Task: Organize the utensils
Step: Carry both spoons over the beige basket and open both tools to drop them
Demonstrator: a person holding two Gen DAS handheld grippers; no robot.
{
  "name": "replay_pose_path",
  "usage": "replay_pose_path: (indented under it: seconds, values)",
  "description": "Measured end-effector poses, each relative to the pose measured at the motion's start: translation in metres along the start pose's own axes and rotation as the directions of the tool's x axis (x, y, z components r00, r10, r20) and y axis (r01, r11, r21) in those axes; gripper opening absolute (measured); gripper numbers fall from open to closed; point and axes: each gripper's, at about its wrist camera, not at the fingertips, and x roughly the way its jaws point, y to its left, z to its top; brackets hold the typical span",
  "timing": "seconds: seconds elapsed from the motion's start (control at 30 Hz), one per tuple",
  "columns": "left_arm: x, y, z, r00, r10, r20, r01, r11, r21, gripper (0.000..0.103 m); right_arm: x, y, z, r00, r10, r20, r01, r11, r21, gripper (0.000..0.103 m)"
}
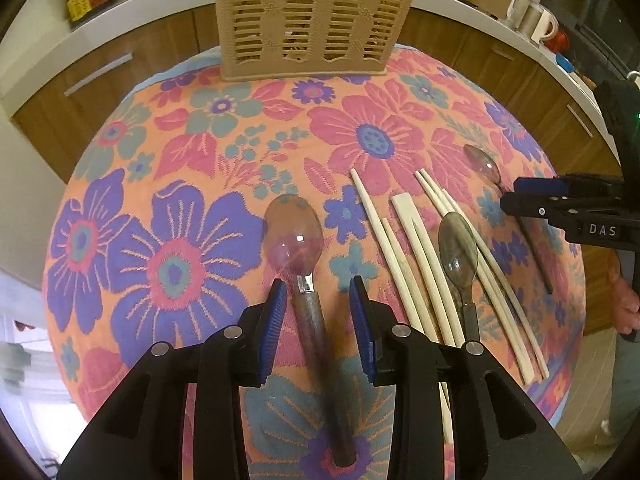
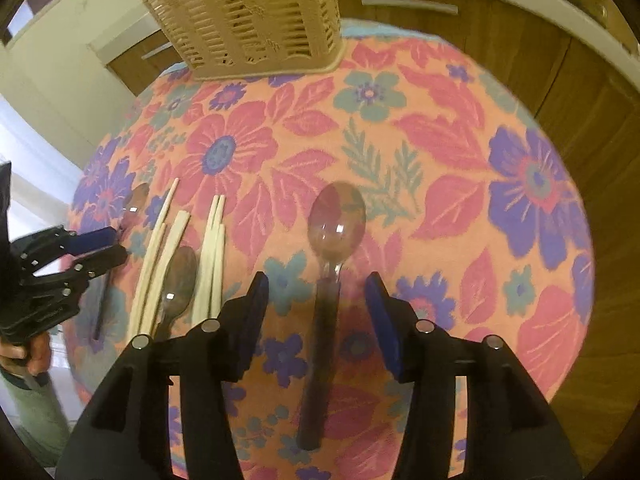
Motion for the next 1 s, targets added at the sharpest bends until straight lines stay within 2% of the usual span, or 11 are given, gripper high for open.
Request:
replay_pose_path:
  seconds: [0.07, 0.17, 0.27, 0.3, 0.37, 0.4, 0.53, 0.63, 0.73, 0.87, 1.0]
  values:
    - [0.000, -0.002, 0.001, 1.000, 0.003, -0.005, -0.003, 1.000, 0.006, 0.030, 0.004, 0.001, 0.003, 1.000, -0.013, -0.021, 0.013, 1.000, 0.004, 0.033]
    - [0.002, -0.005, 0.005, 0.999, 0.018, -0.027, -0.017, 0.999, 0.029, 0.030, 0.010, 0.002, 0.007, 0.998, -0.045, -0.049, 0.045, 0.999, -0.002, 0.029]
    - [0.005, -0.012, 0.010, 0.998, 0.049, -0.045, -0.046, 0.997, 0.054, 0.030, 0.013, 0.013, 0.007, 0.990, -0.121, -0.068, 0.118, 0.992, -0.049, 0.019]
    - [0.006, -0.015, 0.011, 0.997, 0.064, -0.046, -0.061, 0.996, 0.064, 0.030, 0.014, 0.015, 0.007, 0.989, -0.126, -0.076, 0.122, 0.991, -0.054, 0.012]
    - [0.008, -0.019, 0.013, 0.995, 0.094, -0.039, -0.091, 0.993, 0.081, 0.023, 0.014, 0.017, 0.008, 0.990, -0.104, -0.097, 0.100, 0.994, -0.050, 0.010]
    - [0.008, -0.020, 0.014, 0.994, 0.106, -0.035, -0.103, 0.991, 0.086, 0.011, 0.014, 0.018, 0.008, 0.990, -0.104, -0.098, 0.099, 0.994, -0.052, 0.010]
    - [-0.001, -0.019, 0.018, 0.997, 0.076, 0.009, -0.077, 0.994, 0.078, 0.010, 0.010, 0.018, 0.012, 0.995, -0.076, -0.066, 0.073, 0.996, -0.041, 0.010]
    - [-0.023, -0.012, 0.028, 0.994, 0.022, 0.103, -0.025, 0.999, 0.035, 0.010, -0.011, 0.020, 0.021, 0.999, -0.020, 0.029, 0.022, 0.999, -0.046, 0.010]
    - [-0.051, -0.003, 0.048, 0.973, -0.047, 0.228, 0.050, 0.999, -0.006, 0.010, -0.037, 0.025, 0.037, 0.991, 0.022, 0.131, -0.013, 0.998, -0.062, 0.010]
    - [-0.091, 0.003, 0.081, 0.916, -0.077, 0.393, 0.091, 0.996, -0.017, 0.010, -0.068, 0.029, 0.065, 0.961, 0.068, 0.266, -0.047, 0.995, -0.088, 0.010]
    - [-0.115, 0.002, 0.120, 0.858, -0.111, 0.501, 0.137, 0.991, -0.014, 0.010, -0.089, 0.028, 0.096, 0.932, 0.084, 0.354, -0.051, 0.994, -0.100, 0.010]
